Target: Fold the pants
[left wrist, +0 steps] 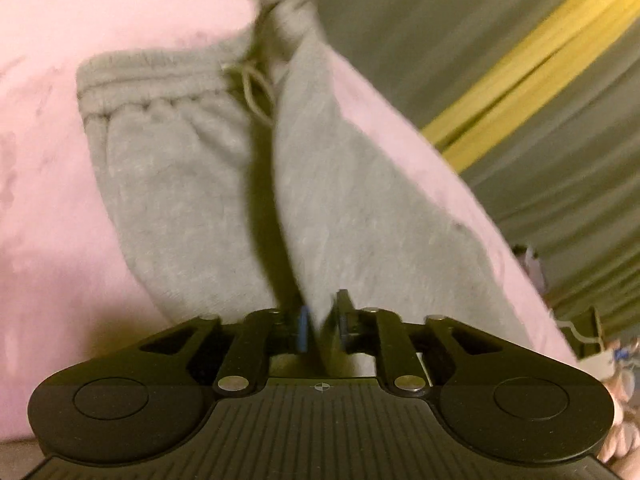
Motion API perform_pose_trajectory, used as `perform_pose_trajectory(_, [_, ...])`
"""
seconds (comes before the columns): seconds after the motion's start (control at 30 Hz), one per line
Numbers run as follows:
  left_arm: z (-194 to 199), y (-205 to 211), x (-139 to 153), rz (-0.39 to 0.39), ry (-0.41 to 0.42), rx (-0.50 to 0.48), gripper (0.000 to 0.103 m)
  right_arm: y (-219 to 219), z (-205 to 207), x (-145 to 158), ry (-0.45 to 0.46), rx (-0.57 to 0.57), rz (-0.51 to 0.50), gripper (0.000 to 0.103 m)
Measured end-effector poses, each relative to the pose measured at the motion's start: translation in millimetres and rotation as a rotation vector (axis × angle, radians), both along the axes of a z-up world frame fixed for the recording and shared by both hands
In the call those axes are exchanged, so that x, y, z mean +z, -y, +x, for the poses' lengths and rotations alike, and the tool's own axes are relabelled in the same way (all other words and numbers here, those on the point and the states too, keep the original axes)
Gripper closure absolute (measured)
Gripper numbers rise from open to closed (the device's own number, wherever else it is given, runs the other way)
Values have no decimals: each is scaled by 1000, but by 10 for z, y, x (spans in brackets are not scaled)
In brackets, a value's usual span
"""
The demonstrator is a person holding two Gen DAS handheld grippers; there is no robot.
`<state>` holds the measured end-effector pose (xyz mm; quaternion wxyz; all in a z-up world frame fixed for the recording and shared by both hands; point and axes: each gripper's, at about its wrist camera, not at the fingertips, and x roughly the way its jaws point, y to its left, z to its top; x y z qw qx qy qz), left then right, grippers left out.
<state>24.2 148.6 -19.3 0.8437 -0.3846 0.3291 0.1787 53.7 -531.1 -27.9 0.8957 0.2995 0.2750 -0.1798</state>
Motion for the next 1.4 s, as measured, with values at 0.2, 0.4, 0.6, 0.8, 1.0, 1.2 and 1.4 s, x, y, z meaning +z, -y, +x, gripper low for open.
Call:
perform_pose_trajectory(0.2, [195, -205, 189, 251, 35, 76, 38, -142, -12, -55, -14, -1, 15, 62])
perform_pose_trajectory(0.4, [292, -636, -1, 129, 20, 197, 43, -197, 138, -123, -50, 16, -14, 67])
perform_pose_trajectory(0.6, [253, -689, 185, 143, 152, 177, 92, -296, 219, 16, -46, 25, -123, 96])
perform_pose_trajectory(0.8, [-76, -701, -89, 164, 39, 198, 87, -245, 99, 123, 21, -13, -189, 96])
perform_pose_trajectory(1.0, [-258, -980, -184, -103, 20, 337, 60, -165, 111, -89, -158, -34, -188, 85])
perform_pose_trajectory(1.2, [-351, -533, 274, 153, 33, 365, 21, -61, -163, 152, -96, -154, -205, 77])
perform_pose_trajectory(1.4, [-255, 122, 513, 254, 90, 204, 6, -31, -447, 372, 29, -220, -187, 77])
